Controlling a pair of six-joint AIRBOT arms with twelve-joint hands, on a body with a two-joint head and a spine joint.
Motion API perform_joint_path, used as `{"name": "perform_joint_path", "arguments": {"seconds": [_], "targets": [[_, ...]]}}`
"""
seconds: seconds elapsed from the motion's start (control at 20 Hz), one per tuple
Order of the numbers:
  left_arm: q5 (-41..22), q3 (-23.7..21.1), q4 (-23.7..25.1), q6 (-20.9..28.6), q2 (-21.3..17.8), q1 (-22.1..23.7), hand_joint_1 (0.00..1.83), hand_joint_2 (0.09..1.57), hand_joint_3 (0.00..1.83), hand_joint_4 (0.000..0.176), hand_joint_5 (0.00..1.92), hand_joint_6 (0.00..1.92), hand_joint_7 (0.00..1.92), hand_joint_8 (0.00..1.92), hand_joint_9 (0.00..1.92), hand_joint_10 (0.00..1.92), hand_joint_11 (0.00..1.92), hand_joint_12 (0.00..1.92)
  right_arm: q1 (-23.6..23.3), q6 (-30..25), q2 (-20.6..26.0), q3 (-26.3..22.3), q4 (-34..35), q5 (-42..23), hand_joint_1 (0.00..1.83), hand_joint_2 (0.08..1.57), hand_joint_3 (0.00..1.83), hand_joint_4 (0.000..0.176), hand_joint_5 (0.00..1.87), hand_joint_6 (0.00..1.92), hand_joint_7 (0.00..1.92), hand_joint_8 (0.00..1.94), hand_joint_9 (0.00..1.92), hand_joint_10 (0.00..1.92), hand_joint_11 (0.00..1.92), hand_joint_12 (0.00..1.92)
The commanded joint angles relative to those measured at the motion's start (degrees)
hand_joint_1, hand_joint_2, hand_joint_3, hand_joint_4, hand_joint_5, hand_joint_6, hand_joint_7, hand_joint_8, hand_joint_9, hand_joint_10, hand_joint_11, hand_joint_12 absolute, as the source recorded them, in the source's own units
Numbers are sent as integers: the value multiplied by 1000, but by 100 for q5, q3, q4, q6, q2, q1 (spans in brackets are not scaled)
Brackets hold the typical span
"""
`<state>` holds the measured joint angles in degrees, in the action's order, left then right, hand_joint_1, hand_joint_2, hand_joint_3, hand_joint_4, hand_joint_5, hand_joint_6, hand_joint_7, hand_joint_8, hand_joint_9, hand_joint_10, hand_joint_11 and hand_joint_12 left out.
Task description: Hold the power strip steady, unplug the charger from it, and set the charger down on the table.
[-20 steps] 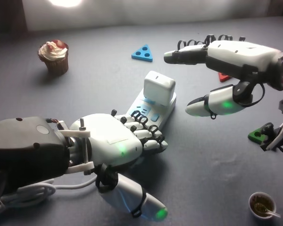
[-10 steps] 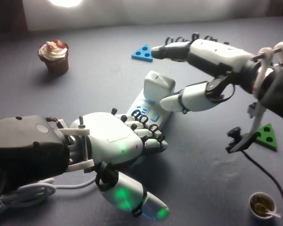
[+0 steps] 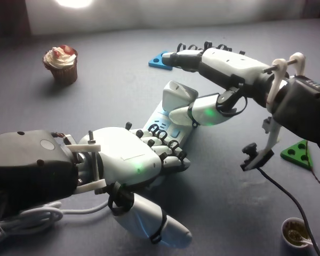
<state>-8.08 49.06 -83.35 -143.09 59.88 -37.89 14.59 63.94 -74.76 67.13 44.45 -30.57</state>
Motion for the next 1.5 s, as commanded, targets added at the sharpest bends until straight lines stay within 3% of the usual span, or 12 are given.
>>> {"name": "perform_joint_path", "arguments": {"seconds": [0.0, 0.5, 1.05, 1.35, 1.45], "targets": [[33, 31, -56, 64, 42, -24, 0, 909, 0, 0, 126, 0, 146, 0, 152, 1, 128, 174, 7, -36, 8, 71, -170, -546, 1012, 1034, 0, 0, 246, 0, 271, 0, 291, 1, 18, 643], [32, 55, -56, 111, 39, -33, 28, 916, 0, 0, 145, 7, 141, 5, 139, 7, 64, 159, 161, -36, -329, 591, -179, -516, 1061, 1031, 0, 0, 271, 2, 256, 3, 303, 6, 69, 660], [69, 57, -56, 161, -23, -76, 0, 927, 2, 0, 136, 0, 150, 0, 159, 1, 86, 180, 144, -34, -348, 606, -281, -555, 1052, 1034, 6, 0, 348, 10, 384, 13, 397, 14, 140, 669], [56, 57, -56, 187, -23, -81, 0, 920, 0, 0, 166, 9, 179, 9, 190, 10, 128, 204, 139, -35, -365, 610, -362, -555, 1067, 1036, 0, 0, 411, 9, 473, 11, 506, 18, 223, 712], [51, 58, -56, 205, -23, -81, 0, 919, 0, 0, 151, 1, 159, 0, 170, 1, 107, 199, 138, -35, -361, 603, -371, -555, 1060, 1026, 0, 0, 513, 8, 571, 7, 603, 11, 281, 727]]}}
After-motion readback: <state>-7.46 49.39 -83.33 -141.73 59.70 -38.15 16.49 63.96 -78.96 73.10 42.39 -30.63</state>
